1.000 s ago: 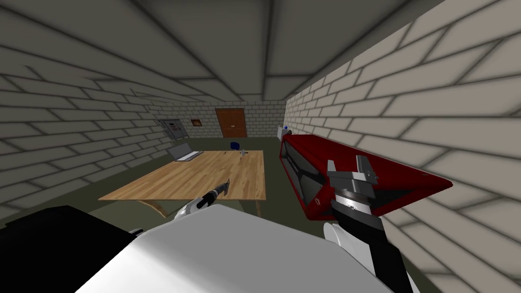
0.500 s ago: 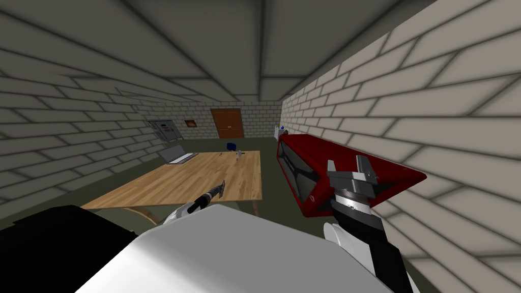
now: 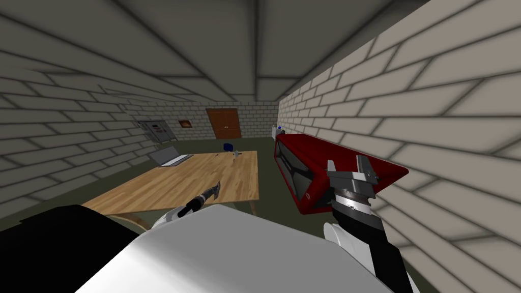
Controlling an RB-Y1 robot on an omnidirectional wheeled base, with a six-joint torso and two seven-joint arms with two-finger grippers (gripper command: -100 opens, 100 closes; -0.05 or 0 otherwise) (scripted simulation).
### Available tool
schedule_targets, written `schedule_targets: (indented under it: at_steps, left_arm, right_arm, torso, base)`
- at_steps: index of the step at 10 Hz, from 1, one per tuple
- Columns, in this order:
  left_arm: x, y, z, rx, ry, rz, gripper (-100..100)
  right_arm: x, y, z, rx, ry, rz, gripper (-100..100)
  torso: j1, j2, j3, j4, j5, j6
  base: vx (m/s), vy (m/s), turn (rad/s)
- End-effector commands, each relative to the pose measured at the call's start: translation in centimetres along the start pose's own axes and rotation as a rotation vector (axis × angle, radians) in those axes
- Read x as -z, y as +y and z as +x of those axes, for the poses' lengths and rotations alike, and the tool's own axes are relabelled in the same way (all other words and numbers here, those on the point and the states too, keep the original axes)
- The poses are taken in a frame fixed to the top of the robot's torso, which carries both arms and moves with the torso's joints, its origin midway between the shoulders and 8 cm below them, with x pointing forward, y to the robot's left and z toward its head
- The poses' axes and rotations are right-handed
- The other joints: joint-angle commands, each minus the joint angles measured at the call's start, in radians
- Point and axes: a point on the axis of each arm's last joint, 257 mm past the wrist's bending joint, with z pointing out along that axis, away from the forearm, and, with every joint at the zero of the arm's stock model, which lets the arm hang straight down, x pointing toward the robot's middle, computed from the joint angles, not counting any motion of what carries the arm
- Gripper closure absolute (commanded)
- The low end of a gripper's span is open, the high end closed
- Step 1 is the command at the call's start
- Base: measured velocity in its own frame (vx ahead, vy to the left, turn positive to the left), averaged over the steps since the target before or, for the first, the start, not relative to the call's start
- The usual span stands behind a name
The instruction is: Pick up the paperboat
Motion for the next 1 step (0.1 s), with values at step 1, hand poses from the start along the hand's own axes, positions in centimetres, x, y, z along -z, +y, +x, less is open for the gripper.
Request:
schedule_targets:
  at_steps: [1]
  left_arm:
    - [0.00, 0.00, 0.00, 0.000, 0.000, 0.000, 0]
  right_arm:
    - [0.00, 0.00, 0.00, 0.000, 0.000, 0.000, 0]
  torso:
    - [0.000, 0.000, 0.000, 0.000, 0.000, 0.000]
  base:
    - [0.000, 0.000, 0.000]
